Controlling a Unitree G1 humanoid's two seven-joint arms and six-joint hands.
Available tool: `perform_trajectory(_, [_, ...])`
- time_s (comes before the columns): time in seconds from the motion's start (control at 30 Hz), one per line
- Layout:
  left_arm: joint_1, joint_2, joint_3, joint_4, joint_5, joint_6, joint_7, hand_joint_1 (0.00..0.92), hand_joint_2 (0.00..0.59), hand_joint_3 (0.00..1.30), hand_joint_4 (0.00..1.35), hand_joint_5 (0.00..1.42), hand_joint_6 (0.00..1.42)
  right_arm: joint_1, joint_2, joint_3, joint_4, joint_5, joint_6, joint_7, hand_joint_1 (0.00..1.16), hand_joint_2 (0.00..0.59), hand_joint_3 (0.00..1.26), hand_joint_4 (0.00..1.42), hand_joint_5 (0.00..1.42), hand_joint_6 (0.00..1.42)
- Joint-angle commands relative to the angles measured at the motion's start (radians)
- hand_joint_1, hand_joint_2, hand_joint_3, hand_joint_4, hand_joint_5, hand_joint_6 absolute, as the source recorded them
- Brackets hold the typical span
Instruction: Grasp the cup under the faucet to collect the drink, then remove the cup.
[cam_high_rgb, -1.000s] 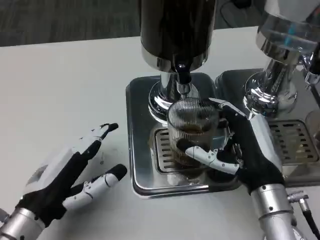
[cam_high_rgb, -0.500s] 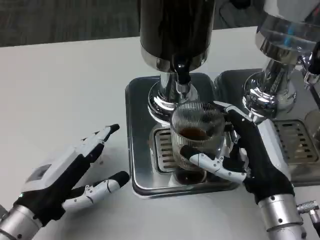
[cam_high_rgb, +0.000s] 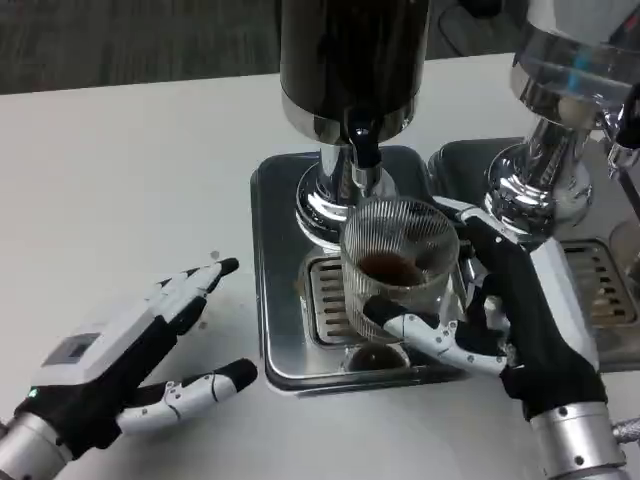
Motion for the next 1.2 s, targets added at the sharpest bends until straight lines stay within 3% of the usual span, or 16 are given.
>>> perform_trajectory(0.03, [0.014, 0.021, 0.002, -0.016, 0.012, 0.007, -0.007, 0.0, 0.161, 0.0, 0.0, 0.0, 0.0, 0.025, -0.004, 0.0, -0.049, 0.005, -0.042, 0.007, 0.92, 0.18, 0.58, 0.67, 0.94, 1.33])
perform_trajectory(0.5, [0.063, 0.04, 0.009, -0.099, 0.059, 0.038, 0.002, 0.0, 0.161, 0.0, 0.0, 0.0, 0.0, 0.131, -0.015, 0.021, -0.183, -0.015, -0.073, 0.036, 0.92, 0.18, 0.59, 0.67, 0.95, 1.33])
perform_trajectory(0.77, [0.13, 0.063, 0.036, -0.207, 0.151, 0.068, 0.028, 0.0, 0.154, 0.0, 0.0, 0.0, 0.0, 0.182, -0.03, 0.005, -0.244, 0.007, -0.067, 0.072, 0.92, 0.18, 0.59, 0.67, 0.94, 1.31])
perform_trajectory(1.2, [0.268, 0.012, 0.073, -0.337, 0.233, 0.149, 0.113, 0.0, 0.143, 0.0, 0.0, 0.0, 0.0, 0.232, -0.045, -0.009, -0.294, 0.023, -0.081, 0.101, 0.9, 0.188, 0.6, 0.67, 0.95, 1.31])
